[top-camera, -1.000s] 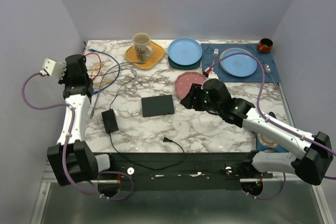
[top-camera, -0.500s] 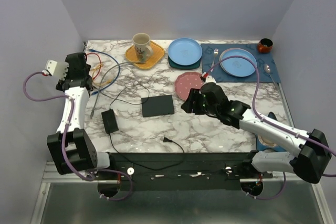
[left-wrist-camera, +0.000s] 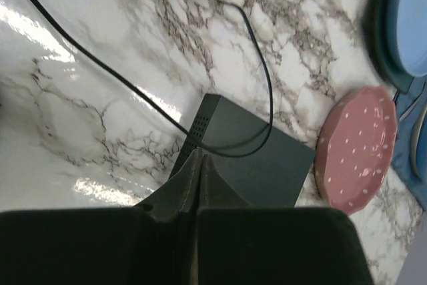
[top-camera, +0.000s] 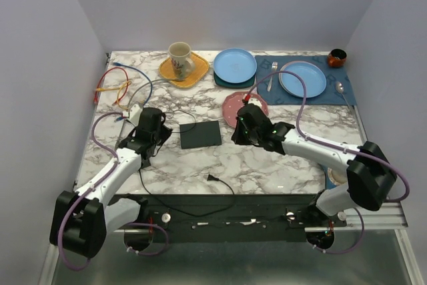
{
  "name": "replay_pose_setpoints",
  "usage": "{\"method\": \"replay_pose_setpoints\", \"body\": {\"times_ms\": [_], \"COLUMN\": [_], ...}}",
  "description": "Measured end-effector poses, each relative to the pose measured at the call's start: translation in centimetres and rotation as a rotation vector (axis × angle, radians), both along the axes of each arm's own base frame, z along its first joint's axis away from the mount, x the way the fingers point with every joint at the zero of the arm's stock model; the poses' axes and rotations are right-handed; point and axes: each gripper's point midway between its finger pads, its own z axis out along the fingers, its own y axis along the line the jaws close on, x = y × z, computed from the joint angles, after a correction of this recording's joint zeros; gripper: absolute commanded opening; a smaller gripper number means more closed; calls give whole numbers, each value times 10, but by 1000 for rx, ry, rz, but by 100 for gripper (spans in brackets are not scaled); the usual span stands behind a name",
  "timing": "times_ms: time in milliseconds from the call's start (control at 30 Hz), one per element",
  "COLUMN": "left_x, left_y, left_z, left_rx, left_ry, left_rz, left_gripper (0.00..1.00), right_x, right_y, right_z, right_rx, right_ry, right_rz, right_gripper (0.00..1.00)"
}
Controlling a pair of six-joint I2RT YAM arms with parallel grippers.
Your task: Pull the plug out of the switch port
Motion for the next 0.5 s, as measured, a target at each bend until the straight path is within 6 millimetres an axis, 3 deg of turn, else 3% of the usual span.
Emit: {"method": "replay_pose_setpoints", "body": {"times_ms": [167,233,267,367,433,500], "left_x": [-13,-16,-17,-20,-22,-22], "left_y": [-19,-22,-22,-23,-23,-23], "left_z": [-11,-15,-17,-26,-30,-31], "left_rx": [-15,-16,-15,-12,-19,-32], "left_ry": [29,36,42,66,74,72], "left_rz": [-78,-94,-97,-107,-100,-85], "left_gripper": [2,28,54,91,99,99], "right_x": [9,10,10,10,10,10], "right_y": [9,10,10,10,11,11], "right_z": [-20,-27,-29,-30,-30,-29], "right_rx": [-39,-50,-53,-54,-52,-50], "right_ry": [33,46,51,55,53,51], "right_rz": [-3,-6,-6,-9,-9,-9], "right_gripper": [12,14,15,17,17,17]}}
